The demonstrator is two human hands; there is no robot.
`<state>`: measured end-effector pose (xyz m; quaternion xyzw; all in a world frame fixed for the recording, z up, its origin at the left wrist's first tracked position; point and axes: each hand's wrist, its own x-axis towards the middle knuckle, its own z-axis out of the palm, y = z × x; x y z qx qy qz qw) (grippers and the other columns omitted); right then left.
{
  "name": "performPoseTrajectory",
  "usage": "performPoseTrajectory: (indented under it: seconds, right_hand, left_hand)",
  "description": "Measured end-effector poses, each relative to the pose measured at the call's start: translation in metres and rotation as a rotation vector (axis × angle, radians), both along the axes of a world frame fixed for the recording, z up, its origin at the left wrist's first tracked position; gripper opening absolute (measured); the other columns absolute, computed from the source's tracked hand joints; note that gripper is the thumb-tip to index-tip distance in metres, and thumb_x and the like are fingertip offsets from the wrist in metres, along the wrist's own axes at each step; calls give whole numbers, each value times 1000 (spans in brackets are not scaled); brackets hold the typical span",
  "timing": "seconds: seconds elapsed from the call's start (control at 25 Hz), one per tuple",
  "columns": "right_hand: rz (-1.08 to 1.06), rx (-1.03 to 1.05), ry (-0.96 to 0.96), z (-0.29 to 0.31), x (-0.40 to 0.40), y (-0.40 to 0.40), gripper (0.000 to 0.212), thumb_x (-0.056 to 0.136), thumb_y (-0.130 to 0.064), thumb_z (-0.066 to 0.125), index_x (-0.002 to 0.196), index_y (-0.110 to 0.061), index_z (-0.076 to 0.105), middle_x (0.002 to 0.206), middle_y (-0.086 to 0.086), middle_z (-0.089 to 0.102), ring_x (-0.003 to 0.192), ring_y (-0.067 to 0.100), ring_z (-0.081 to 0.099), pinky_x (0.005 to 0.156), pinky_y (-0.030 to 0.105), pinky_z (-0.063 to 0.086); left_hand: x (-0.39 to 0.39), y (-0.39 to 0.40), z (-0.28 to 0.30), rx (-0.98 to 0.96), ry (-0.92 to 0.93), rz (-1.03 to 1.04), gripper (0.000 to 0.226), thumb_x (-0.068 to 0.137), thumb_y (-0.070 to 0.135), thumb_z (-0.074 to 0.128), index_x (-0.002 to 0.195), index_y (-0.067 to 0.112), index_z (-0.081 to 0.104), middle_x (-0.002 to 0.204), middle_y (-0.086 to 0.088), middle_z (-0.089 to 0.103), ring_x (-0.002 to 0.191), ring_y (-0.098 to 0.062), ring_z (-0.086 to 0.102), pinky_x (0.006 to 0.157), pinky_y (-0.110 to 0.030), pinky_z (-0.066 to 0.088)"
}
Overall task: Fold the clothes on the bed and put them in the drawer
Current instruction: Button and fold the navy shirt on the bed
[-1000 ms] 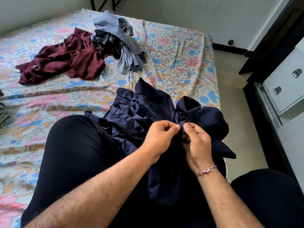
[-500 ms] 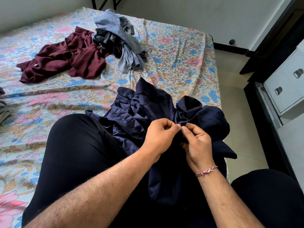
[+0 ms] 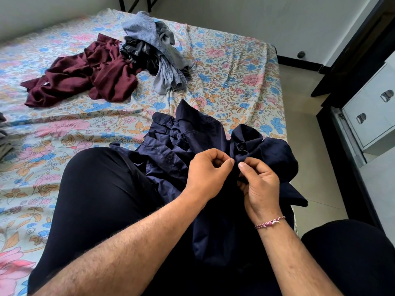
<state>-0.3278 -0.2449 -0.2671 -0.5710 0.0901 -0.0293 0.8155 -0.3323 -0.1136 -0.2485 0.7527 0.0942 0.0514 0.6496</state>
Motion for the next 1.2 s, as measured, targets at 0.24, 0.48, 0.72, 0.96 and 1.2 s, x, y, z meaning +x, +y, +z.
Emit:
performPoseTrajectory:
  seconds: [0.24,0.48,0.72,0.96,1.2]
  right_hand:
    - [23,-18,-49,-3,1,-2,11,92,0,70,95,-9,76,84,16,68,79,29,63,72,37,54]
    - [112,-215,-157,1,2,-6,23,97,5,63,95,-15,75,81,3,74,71,13,68,61,30,60]
    - [149,-630,-401,-1,9,-17,21,90,3,74,100,-15,78,96,2,75,86,18,73,73,34,63]
    - [91,-863,-542,-4,10,-11,23,83,6,76,99,-11,78,95,-2,71,84,11,70,78,19,55]
    - [89,-849,-524,-11,12,-10,24,85,3,77,104,-12,78,96,-4,70,81,12,69,73,23,58]
  left_hand:
    - [1,1,1,53,-9,-13,11,92,24,76,82,23,76,74,1,75,63,-7,66,61,-26,56]
    - [3,4,2,35,38,-52,12,92,21,74,81,19,78,75,-2,77,70,-22,73,69,-42,62]
    - [3,6,1,7,103,-45,15,91,15,72,78,17,79,73,-6,76,63,-12,65,62,-33,54]
    - [2,4,0,67,82,-36,18,94,31,75,80,21,81,66,6,73,58,-5,66,55,-26,53]
    - [9,6,-10,155,63,-21,15,95,22,72,81,22,79,72,8,75,69,-6,69,65,-27,56]
